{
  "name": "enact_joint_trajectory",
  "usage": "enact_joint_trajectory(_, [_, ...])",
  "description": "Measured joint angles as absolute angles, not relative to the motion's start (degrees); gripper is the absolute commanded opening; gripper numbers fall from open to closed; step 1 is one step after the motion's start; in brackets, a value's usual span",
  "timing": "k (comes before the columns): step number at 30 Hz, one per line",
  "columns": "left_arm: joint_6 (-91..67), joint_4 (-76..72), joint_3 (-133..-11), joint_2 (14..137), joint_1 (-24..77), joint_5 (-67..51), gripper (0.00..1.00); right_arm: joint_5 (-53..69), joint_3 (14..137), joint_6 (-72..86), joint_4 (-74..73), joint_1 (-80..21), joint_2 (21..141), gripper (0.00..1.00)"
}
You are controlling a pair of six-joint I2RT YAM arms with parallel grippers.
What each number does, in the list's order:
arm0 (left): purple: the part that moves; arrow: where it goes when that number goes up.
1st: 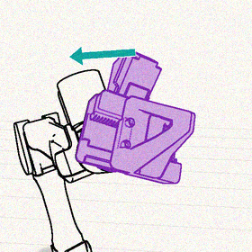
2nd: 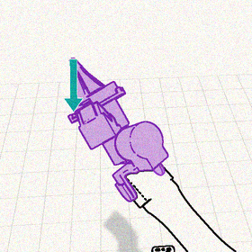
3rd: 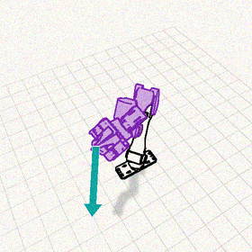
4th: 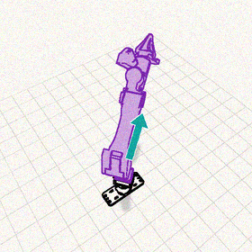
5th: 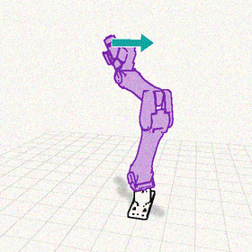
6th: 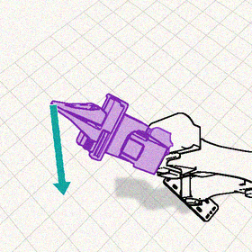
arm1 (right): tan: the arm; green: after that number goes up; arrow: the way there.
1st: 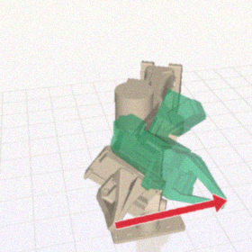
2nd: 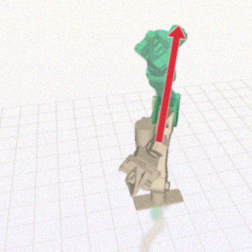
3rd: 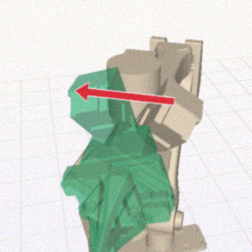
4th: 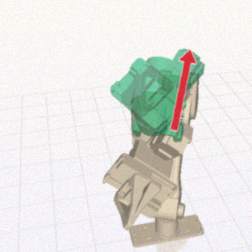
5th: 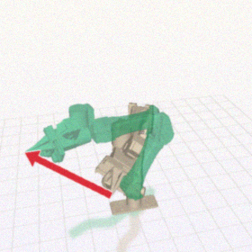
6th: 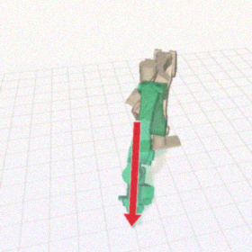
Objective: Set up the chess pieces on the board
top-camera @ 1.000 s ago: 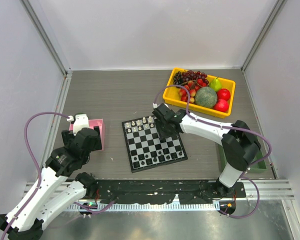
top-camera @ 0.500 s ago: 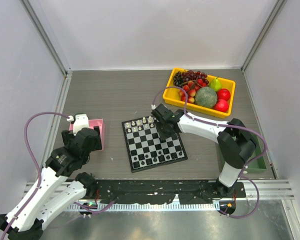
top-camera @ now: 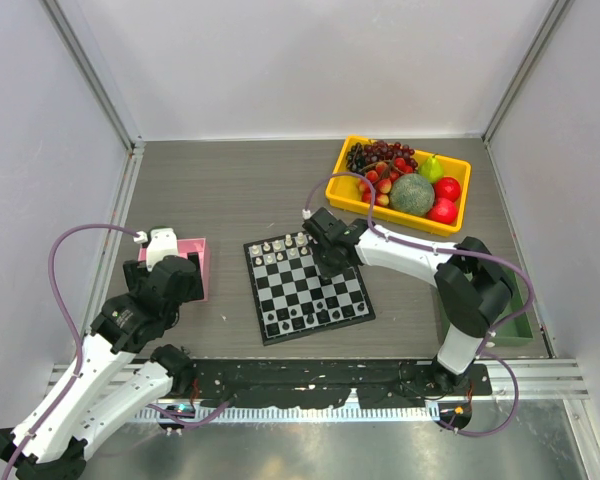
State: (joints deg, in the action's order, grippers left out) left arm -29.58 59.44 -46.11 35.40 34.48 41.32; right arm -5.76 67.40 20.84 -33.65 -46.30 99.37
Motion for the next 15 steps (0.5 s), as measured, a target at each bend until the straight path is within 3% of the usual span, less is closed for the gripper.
enact_joint_trajectory(15, [-29.58, 59.44, -46.11, 35.42, 34.48, 41.32, 0.99, -5.48, 61.28, 21.08, -34.20, -46.30, 88.99, 0.11])
